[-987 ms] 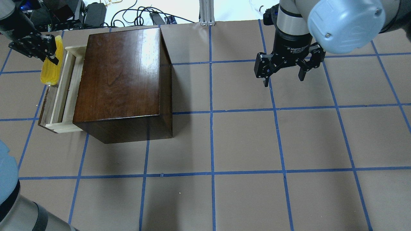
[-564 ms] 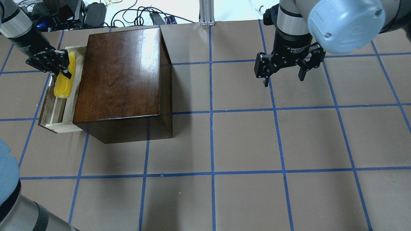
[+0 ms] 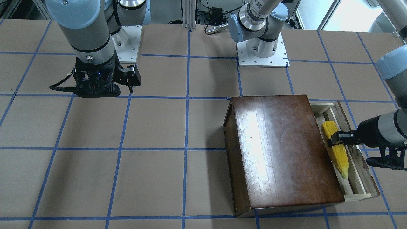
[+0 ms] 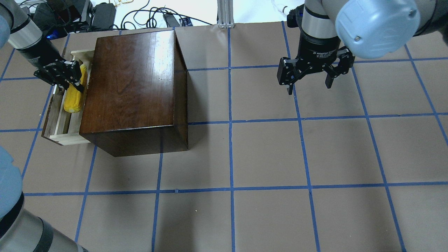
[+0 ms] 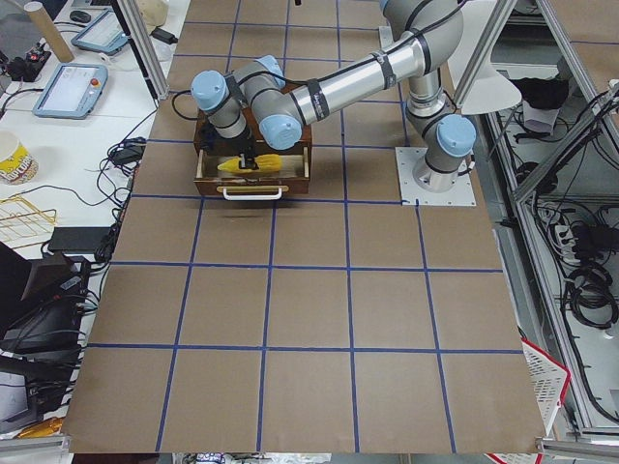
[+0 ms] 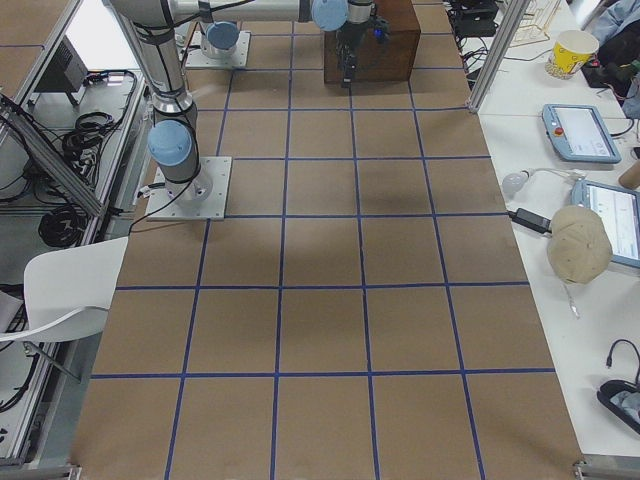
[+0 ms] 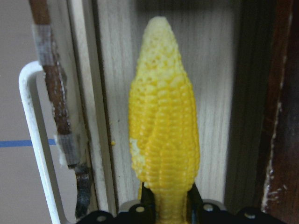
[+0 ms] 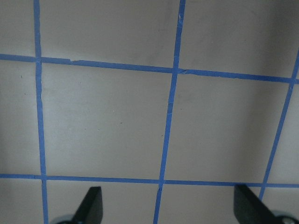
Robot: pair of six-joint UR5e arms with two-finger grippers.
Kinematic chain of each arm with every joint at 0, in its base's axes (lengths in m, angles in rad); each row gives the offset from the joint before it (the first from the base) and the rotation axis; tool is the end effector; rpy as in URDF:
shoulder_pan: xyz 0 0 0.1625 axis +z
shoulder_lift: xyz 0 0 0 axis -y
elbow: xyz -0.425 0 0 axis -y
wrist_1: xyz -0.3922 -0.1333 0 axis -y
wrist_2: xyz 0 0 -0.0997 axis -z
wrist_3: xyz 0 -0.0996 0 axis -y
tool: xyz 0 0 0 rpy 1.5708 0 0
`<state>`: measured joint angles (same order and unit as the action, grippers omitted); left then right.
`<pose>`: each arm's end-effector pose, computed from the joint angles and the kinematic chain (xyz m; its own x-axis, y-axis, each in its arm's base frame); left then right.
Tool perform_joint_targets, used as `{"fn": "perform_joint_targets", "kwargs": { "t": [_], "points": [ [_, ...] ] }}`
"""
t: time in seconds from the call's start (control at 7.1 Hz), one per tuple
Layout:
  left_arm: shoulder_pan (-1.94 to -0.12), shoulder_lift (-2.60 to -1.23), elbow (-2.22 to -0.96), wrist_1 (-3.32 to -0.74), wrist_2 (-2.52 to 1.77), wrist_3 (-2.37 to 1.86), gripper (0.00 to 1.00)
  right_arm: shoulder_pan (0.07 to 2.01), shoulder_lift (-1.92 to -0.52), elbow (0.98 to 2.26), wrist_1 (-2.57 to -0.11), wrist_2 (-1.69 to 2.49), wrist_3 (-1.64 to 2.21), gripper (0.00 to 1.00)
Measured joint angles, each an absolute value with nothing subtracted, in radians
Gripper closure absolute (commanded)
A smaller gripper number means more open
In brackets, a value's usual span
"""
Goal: Open drawer and put corn inside
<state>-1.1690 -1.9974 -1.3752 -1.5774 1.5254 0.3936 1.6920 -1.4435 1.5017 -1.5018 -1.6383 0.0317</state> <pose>0.1200 -0.6348 0.3394 -0.9910 -0.0268 0.1310 0.0000 0.9797 0.2005 0.1899 -0.5126 0.4500 -0.9927 -0.0979 0.0709 -0.0885 0.9882 0.1247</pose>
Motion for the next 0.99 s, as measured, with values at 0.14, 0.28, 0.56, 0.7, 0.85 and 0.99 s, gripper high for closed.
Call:
{"fn": "perform_joint_targets", "kwargs": {
  "t": [0.14,0.28,0.56,0.7,0.85,0.99],
  "points": [
    [-1.169,-1.999,-1.373,-1.577,1.525,0.391,0.0,1.692,-1.443,1.502,-1.502,-1.638,0.032,0.0],
    [-1.171,-1.997,-1.369,-1.577,1.524,0.388,0.0,1.692,-1.443,1.502,-1.502,-1.638,0.031,0.0],
    [-1.185,-1.97,-1.351,-1.579,1.529,0.383,0.0,1.692,-1.443,1.502,-1.502,-1.638,0.032,0.0],
    [-1.209,-1.95,-1.32,-1.588,1.539,0.38,0.0,1.692,-1.443,1.502,-1.502,-1.638,0.031,0.0],
    [-1.243,-1.932,-1.286,-1.604,1.545,0.379,0.0,1.692,-1.444,1.502,-1.502,-1.638,0.031,0.0],
    [-1.278,-1.914,-1.266,-1.613,1.545,0.374,0.0,1.692,-1.443,1.502,-1.502,-1.638,0.031,0.0]
  ]
}}
